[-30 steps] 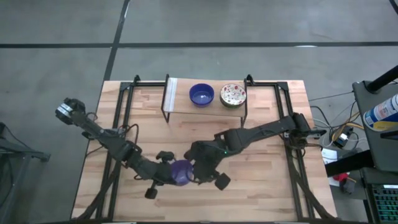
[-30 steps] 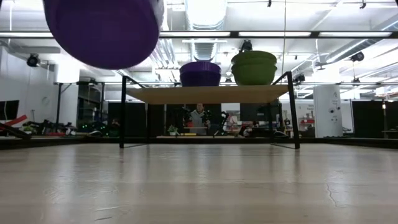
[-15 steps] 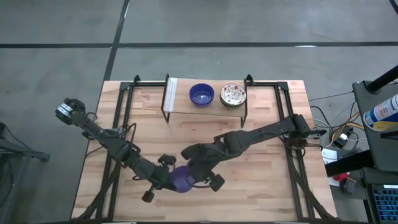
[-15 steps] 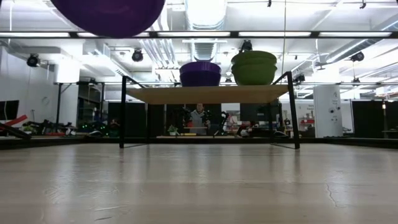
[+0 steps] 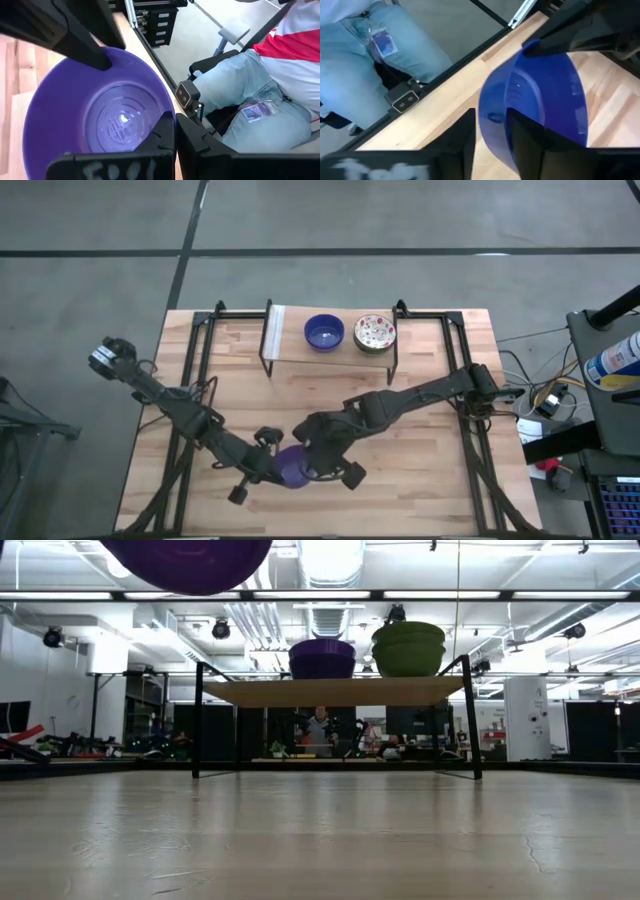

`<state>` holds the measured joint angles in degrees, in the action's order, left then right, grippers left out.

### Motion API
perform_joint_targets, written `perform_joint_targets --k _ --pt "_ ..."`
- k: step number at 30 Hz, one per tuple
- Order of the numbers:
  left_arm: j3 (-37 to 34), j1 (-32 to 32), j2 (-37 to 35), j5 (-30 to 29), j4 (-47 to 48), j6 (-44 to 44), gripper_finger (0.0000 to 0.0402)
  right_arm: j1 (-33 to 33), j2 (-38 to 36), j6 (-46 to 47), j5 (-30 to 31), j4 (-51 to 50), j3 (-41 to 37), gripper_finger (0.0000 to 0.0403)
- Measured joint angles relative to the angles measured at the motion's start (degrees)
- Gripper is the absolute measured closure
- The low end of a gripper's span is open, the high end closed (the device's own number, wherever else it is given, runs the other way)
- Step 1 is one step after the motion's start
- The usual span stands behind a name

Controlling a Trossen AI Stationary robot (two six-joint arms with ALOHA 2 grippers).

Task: Pick & Place Mini bowls
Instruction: Stack the blue bowl on top of the stacked blue bowls on the shelf

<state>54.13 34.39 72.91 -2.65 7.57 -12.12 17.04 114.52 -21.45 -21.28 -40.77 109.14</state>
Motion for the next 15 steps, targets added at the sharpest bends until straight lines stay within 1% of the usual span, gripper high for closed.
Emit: perform_joint_targets --k 4,8,11,15 --pt "-0.02 0.0 -0.56 -0.19 -0.59 0.68 0.0401 -0.09 0.0 -0.19 0.04 -0.22 -0.02 0.0342" --pt "-0.04 0.0 -0.72 -1.75 -0.61 1.49 0.0401 -0.11 0.0 -0.34 -0.45 -0.88 -0.04 0.0386" --pt "-0.04 -0.17 -0.72 -2.55 -1.07 0.06 0.0394 -0.04 0.0 -0.39 -0.46 -1.26 -0.04 0.0391" --pt "-0.04 -0.25 -1.0 -5.33 -1.34 -1.85 0.0361 -0.13 0.0 -0.24 0.11 -2.43 -0.09 0.0394"
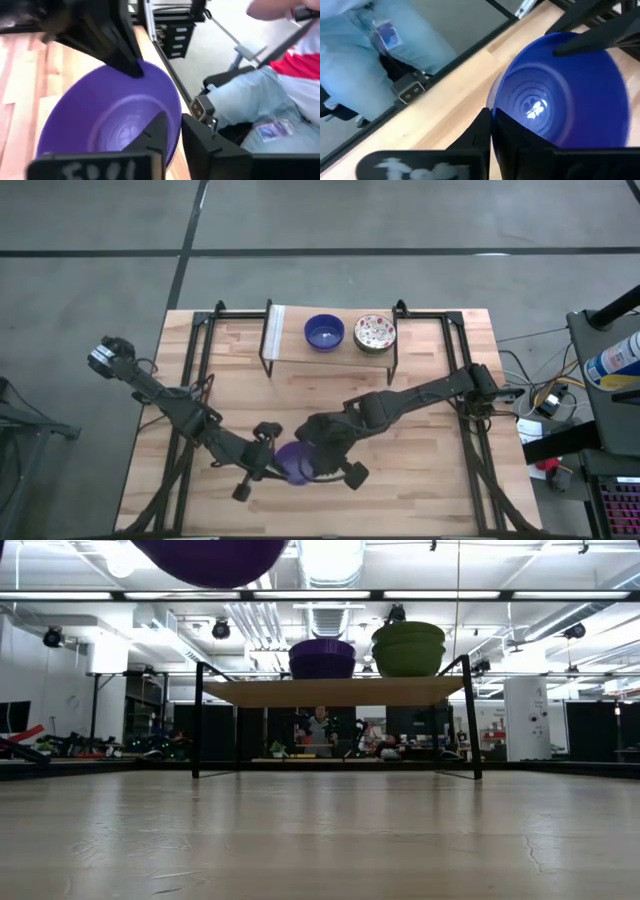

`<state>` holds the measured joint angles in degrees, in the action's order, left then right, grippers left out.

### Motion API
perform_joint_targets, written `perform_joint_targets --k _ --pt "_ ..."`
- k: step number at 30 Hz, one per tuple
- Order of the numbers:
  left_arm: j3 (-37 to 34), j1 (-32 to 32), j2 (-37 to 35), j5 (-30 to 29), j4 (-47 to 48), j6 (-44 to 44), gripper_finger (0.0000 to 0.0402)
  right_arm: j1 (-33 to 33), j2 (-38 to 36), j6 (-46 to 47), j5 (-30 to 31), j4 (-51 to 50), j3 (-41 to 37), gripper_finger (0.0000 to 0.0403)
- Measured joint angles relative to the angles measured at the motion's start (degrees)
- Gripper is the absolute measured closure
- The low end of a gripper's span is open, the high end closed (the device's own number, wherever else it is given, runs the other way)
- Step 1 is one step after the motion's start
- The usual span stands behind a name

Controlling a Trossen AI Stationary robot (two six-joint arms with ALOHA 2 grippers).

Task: Pick & Place Mini bowls
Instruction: Stack the blue bowl on top of the stacked blue bowls on the shelf

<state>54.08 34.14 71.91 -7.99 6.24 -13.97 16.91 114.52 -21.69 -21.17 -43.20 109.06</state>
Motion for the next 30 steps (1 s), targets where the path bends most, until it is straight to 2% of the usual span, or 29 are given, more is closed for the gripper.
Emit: perform_joint_targets --k 4,8,17,20,22,27,30 --pt "0.0 -0.08 -1.35 -0.87 -0.03 -0.73 0.0321 -0.29 0.0 1.25 5.87 -2.33 0.04 0.0394" --pt "0.0 -0.04 -3.57 -1.57 1.74 -1.1 0.0298 -0.96 -0.22 1.99 15.73 -5.76 0.22 0.0394" --pt "-0.18 -0.01 -6.54 -1.52 6.23 -1.21 0.029 -5.02 -3.81 -0.14 41.06 -9.04 0.33 0.0394" --pt "-0.5 -0.01 -6.14 -1.51 6.2 -1.21 0.029 -7.27 -5.68 -2.39 46.62 -8.86 0.33 0.0394" --pt "-0.78 -0.01 -5.75 -1.54 6.26 -1.23 0.029 -9.53 -6.8 -2.78 48.24 -8.43 0.43 0.0394" --pt "-0.98 -0.01 -5.01 -1.66 6.3 -1.29 0.029 -16.21 -7.28 -2.99 47.85 -8.94 1.31 0.0394" --pt "-0.98 0.01 -4.99 -1.75 6.3 -1.29 0.029 -19.98 -7.24 -3.95 43.69 -8.93 1.8 0.0394"
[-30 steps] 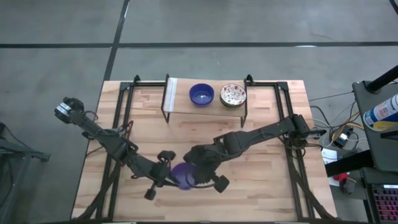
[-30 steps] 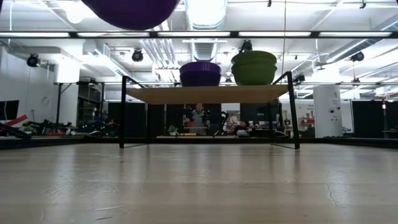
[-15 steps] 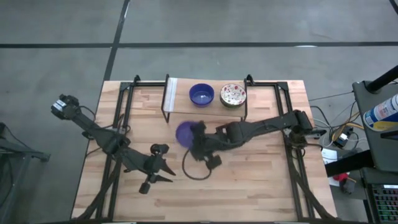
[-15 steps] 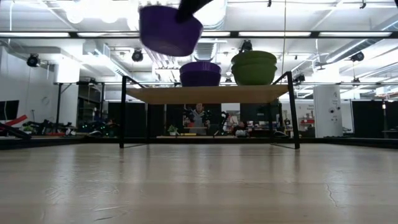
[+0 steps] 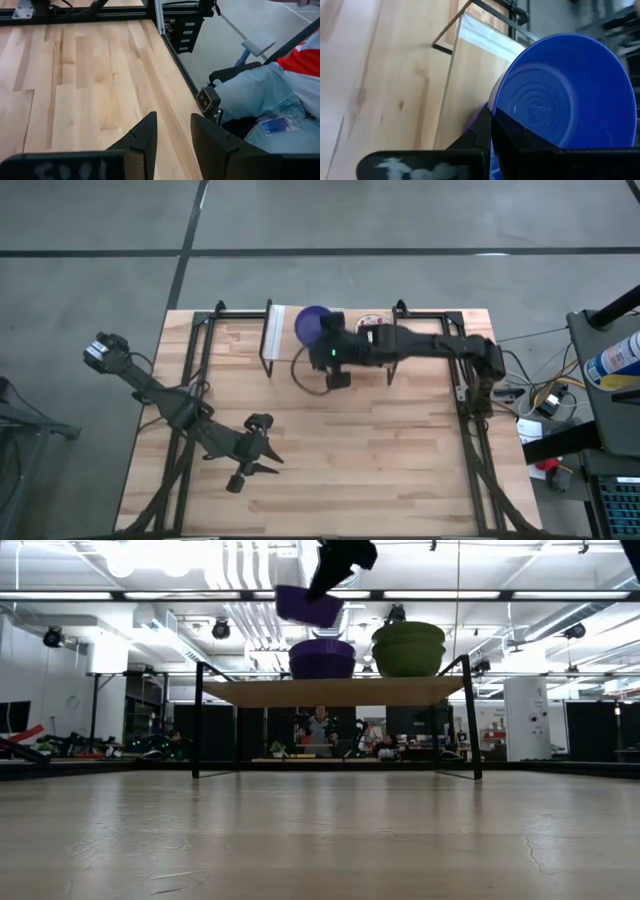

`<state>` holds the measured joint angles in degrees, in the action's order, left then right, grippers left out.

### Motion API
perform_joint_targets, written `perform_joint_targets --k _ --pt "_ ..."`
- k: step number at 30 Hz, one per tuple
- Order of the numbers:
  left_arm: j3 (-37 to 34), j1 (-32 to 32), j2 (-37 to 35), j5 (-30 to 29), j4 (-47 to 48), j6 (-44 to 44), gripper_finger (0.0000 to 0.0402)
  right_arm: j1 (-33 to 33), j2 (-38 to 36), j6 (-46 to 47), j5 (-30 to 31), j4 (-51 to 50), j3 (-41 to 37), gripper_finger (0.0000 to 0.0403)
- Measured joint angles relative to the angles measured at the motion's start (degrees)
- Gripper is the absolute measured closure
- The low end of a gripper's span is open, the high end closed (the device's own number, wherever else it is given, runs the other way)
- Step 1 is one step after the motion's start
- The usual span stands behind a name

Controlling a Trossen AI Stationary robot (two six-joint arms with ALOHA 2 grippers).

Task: Pick & Place Mini bowls
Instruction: Stack the blue bowl on top of the stacked blue bowls on the shelf

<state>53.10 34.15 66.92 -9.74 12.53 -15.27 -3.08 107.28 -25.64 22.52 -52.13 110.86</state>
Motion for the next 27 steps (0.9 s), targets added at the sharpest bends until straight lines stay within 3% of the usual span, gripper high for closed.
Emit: perform_joint_targets --k 3,8,13,27 --pt "0.0 0.0 -0.02 -0.02 -0.02 -0.12 0.029 -3.08 0.13 1.52 -4.38 -0.08 0.28 0.0394" --pt "0.0 0.04 -0.04 -0.02 -0.04 -0.86 0.029 -6.81 0.13 3.65 -5.26 -1.69 0.16 0.0394" --pt "0.0 0.03 -0.04 -0.05 -0.04 -0.87 0.0289 -9.2 1.01 4.66 -12.35 -1.72 -0.45 0.0394" --pt "0.0 0.02 -0.04 -0.26 -0.04 -1.22 0.029 -9.7 1.64 6.38 -13.6 -4.37 -0.47 0.0394"
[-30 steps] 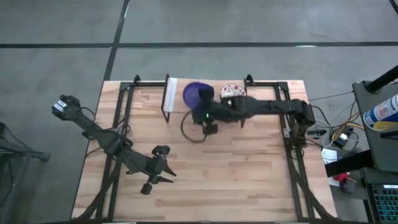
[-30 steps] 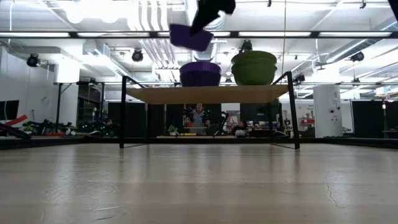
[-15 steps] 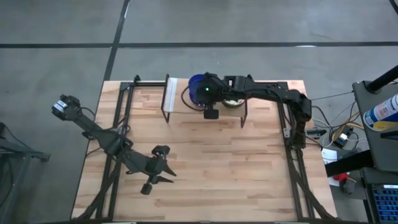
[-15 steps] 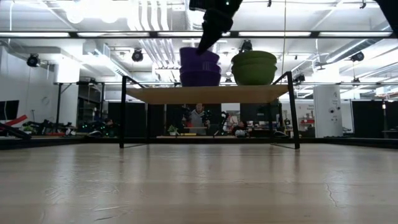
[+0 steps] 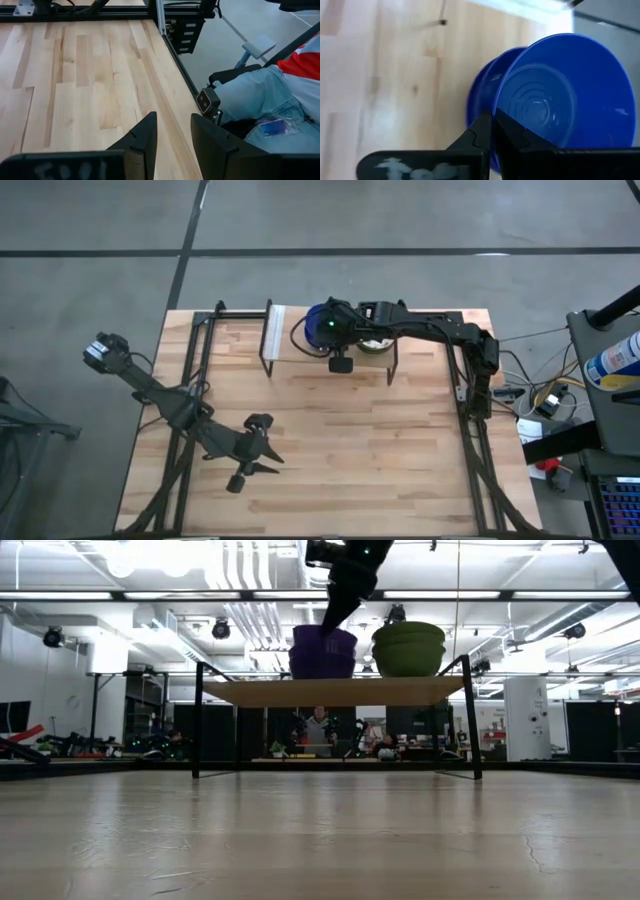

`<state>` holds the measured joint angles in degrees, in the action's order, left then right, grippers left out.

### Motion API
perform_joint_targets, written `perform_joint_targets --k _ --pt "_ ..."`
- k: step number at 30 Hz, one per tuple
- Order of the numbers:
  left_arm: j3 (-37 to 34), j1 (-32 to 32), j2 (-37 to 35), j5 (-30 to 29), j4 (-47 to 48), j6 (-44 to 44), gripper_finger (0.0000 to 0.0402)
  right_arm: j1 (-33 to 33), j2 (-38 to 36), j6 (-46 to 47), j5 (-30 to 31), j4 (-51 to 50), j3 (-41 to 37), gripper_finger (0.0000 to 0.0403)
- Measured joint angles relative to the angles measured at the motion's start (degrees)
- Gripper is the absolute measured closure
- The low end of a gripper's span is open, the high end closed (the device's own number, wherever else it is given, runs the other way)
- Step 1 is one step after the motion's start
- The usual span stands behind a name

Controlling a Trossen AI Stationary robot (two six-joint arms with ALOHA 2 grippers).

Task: Pick & Place Mini bowls
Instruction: Stack the blue bowl on top of the stacked blue bowls on the shelf, then return to Home Position

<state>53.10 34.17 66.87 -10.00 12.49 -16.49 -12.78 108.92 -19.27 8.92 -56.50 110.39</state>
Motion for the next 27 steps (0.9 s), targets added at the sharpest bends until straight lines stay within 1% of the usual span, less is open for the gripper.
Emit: perform_joint_targets --k 2,5,7,16,19,23,27 --pt "0.01 0.0 0.0 0.0 0.09 -0.1 0.029 -0.2 0.0 0.13 -1.37 -0.4 -0.33 0.0394" --pt "0.0 0.0 0.0 -0.01 0.56 -0.15 0.029 -0.2 0.09 0.86 -1.44 -0.39 -0.57 0.0392" --pt "0.0 0.0 0.0 -0.45 0.55 -0.15 0.029 -0.2 0.09 0.83 -1.45 -0.34 -0.57 0.0384" --pt "-1.79 -0.06 -0.02 -0.7 0.16 -0.19 0.029 -0.07 -0.04 1.47 -1.33 -0.19 0.84 0.03" --pt "-2.83 -0.22 -0.02 -2.72 -0.52 -0.65 0.029 0.41 -0.73 2.35 -1.35 -0.36 1.13 0.0283" --pt "-3.53 -0.36 -0.02 -3.82 -0.74 -1.6 0.029 1.13 -1.94 2.34 -1.5 -0.32 1.44 0.0273" --pt "-3.67 -0.33 -0.02 -5.29 -1.56 -1.62 0.029 3.16 -3.06 2.95 -1.48 -0.27 1.21 0.0277"
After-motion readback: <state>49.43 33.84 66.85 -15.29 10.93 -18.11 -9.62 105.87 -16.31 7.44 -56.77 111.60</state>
